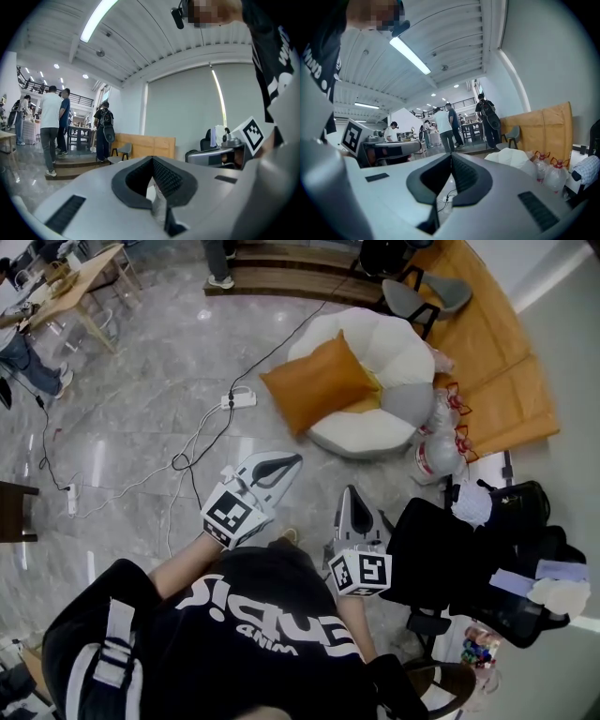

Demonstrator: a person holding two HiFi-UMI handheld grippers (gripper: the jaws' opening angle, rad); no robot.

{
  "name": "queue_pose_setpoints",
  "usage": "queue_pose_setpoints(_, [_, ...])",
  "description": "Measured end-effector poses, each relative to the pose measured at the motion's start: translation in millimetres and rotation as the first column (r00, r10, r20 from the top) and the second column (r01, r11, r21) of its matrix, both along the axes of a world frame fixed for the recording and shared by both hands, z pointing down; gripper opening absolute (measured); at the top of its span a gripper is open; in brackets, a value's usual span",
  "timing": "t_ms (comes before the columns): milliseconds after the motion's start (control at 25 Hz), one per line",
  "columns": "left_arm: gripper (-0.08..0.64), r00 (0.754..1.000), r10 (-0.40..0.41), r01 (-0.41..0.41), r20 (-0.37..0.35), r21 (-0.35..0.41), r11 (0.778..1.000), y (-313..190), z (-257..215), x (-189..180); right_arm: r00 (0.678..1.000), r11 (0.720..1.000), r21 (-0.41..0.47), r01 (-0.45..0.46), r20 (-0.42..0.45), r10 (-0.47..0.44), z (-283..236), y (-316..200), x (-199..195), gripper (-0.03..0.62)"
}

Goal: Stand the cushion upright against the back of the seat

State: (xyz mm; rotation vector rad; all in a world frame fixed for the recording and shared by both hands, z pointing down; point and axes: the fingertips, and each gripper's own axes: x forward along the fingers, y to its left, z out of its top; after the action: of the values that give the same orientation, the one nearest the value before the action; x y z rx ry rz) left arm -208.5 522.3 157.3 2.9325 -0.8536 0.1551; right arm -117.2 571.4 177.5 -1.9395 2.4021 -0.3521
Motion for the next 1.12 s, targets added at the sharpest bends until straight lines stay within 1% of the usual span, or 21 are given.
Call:
queue_pose_setpoints(120, [0.008, 1.000, -0.012, 0.012, -0.001, 0.007, 1.000, -14.5, -1.1, 19.6, 1.000, 1.000, -0.001, 0.005, 0.006, -0.005, 2.0, -11.6, 21.6, 0.020])
queue_pose_setpoints(280, [0.008, 1.000, -0.021, 0.021, -0.020, 0.026, 0.999, -31.7, -5.5, 37.0, 0.999, 0.999, -0.006, 0.038, 0.005, -0.038, 6.7, -29.5, 38.7, 0.020])
queue_pose_setpoints(480, [0.008, 0.998, -0.057, 0.059, -0.026, 0.049, 0.997, -55.4, -4.6, 44.7, 0.997, 0.997, -0.020, 0.070, 0.015, -0.070, 12.6, -50.1, 47.2, 0.021])
queue_pose_setpoints(640, [0.008, 0.996, -0.089, 0.090, -0.017, 0.037, 0.995, -79.4, -6.4, 45.2, 0.996, 0.996, -0.024, 0.089, 0.016, -0.089, 14.6, -69.0, 45.5, 0.020])
queue_pose_setpoints(840, [0.008, 0.996, -0.089, 0.089, 0.000, 0.047, 0.995, -113.8, -3.3, 55.2, 0.997, 0.997, -0.035, 0.074, 0.024, -0.074, 21.3, -99.7, 55.9, 0.020])
queue_pose_setpoints(960, [0.008, 0.996, -0.088, 0.088, -0.015, 0.044, 0.995, -139.7, -3.5, 57.5, 0.997, 0.997, -0.038, 0.070, 0.025, -0.069, 21.8, -123.9, 57.9, 0.021])
queue_pose_setpoints(1040, [0.008, 0.997, -0.071, 0.072, -0.021, 0.038, 0.997, -156.9, -3.8, 60.6, 0.998, 0.997, -0.040, 0.062, 0.027, -0.061, 22.4, -142.6, 60.0, 0.020])
queue_pose_setpoints(1120, [0.008, 0.999, -0.036, 0.036, -0.018, 0.035, 0.999, -173.4, -1.9, 65.5, 0.998, 0.998, -0.041, 0.050, 0.032, -0.049, 23.1, -163.4, 63.0, 0.020])
